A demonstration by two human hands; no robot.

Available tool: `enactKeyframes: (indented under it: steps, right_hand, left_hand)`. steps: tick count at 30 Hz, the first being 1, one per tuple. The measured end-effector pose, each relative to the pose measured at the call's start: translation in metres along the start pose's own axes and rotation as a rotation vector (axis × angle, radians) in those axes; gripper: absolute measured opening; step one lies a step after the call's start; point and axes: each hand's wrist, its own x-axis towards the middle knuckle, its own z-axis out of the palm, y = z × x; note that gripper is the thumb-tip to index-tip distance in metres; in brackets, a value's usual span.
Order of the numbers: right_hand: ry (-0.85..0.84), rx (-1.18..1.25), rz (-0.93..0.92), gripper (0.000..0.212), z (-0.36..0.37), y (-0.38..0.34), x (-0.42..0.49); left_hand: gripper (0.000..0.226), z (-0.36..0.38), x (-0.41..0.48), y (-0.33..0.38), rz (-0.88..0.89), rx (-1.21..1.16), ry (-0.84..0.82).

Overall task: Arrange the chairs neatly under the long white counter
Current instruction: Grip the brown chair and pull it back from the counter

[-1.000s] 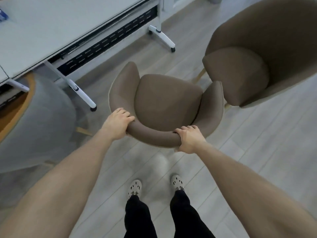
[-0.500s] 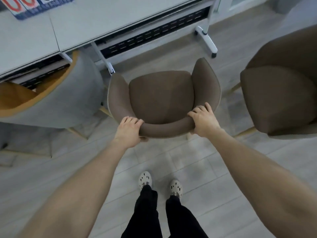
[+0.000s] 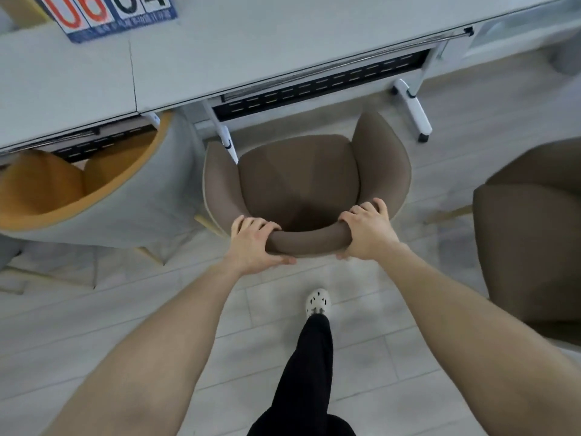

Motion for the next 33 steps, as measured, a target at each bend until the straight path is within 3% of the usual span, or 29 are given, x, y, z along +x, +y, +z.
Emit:
enactKeyframes:
  steps: [17,22,28,33]
  right_hand:
    - [-0.019,-0.008,-0.034,0.089,-0.081,0.064,0.186]
    - [0.014,0.007,-0.046,0.087,-0.080,0.059,0.191]
    - [-0.016,0.005,-0.088,0.083,-0.086,0.051,0.173]
    - [0.045,0.139,-0.084,0.077,-0.103,0.076,0.125]
  left_hand:
    - [0.106,-0.068,0.177,-0.038,-0.066,-0.029,0.011]
    - [0.100,-0.074,0.181,-0.045,-0.072,-0.018,-0.002]
    - [0.106,-0.100,0.178,-0.025,-0.159,-0.016,-0.229]
    - [0.077,-0.118,0.192,0.041,-0.112,-0.082,-0.279]
